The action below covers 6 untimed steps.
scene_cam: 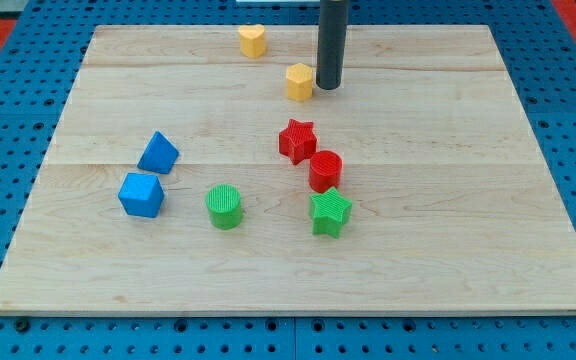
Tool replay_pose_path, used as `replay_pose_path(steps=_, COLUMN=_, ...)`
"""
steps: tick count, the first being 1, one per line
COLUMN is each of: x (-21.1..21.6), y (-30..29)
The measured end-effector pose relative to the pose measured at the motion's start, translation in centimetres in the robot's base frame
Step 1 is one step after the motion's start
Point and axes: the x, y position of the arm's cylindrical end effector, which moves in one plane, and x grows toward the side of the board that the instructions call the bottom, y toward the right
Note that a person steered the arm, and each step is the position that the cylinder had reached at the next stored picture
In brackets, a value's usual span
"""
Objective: Push the yellow hexagon to the top of the blue triangle
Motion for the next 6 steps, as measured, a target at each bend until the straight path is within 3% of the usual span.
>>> replay_pose_path(steps=2, x=-1.1, y=-8.8)
replay_pose_path(steps=4, x=-1.9, y=-13.4)
replay_pose_path(steps=6, x=3.5, y=-16.7)
